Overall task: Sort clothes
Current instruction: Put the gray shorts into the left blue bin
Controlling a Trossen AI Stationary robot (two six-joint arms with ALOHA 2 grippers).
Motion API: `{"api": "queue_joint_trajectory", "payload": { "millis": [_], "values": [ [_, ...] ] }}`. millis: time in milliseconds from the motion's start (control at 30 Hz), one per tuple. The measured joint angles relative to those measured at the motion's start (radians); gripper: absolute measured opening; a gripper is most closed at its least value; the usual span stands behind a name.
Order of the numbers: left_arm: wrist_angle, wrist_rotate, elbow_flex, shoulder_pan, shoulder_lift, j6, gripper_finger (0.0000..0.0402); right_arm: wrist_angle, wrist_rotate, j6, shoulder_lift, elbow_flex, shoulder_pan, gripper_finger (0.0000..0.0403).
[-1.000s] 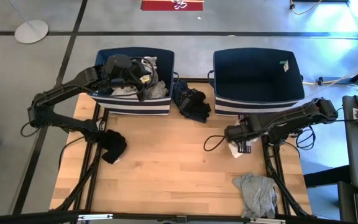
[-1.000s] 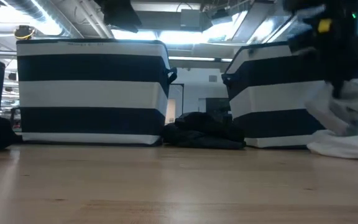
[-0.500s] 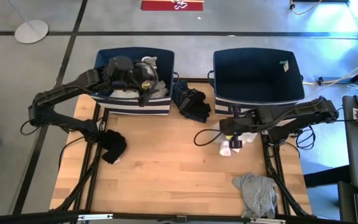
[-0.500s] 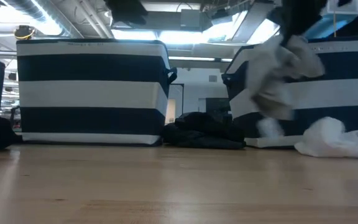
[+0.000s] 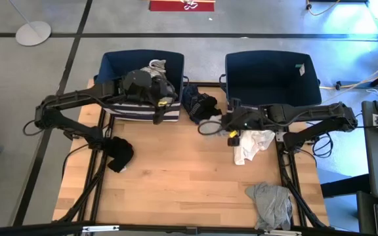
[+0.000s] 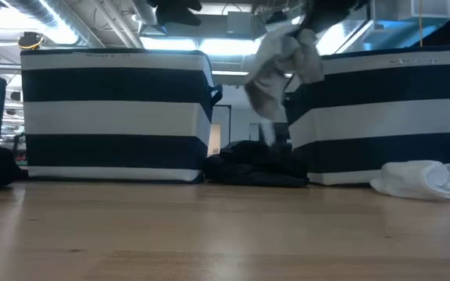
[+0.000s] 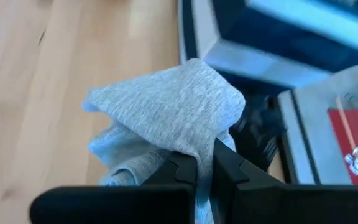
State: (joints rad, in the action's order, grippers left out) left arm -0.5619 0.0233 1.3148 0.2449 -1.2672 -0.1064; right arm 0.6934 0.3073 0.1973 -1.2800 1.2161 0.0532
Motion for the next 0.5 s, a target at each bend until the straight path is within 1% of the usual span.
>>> {"api": "queue_joint_trajectory", "payload": {
  "millis": [200,500],
  "values": [
    [0.073,-0.001,0.000,-0.048,-0.044,0.027,0.0241,-0.137,-0.003,0.075,0.000,0.000,-0.031,0.0019],
    [0.151,-0.001,0.000,-0.087,-0.105,0.054,0.0241,-0.219,-0.004,0.130,-0.001,-0.001,-0.035,0.0018]
  ]
}}
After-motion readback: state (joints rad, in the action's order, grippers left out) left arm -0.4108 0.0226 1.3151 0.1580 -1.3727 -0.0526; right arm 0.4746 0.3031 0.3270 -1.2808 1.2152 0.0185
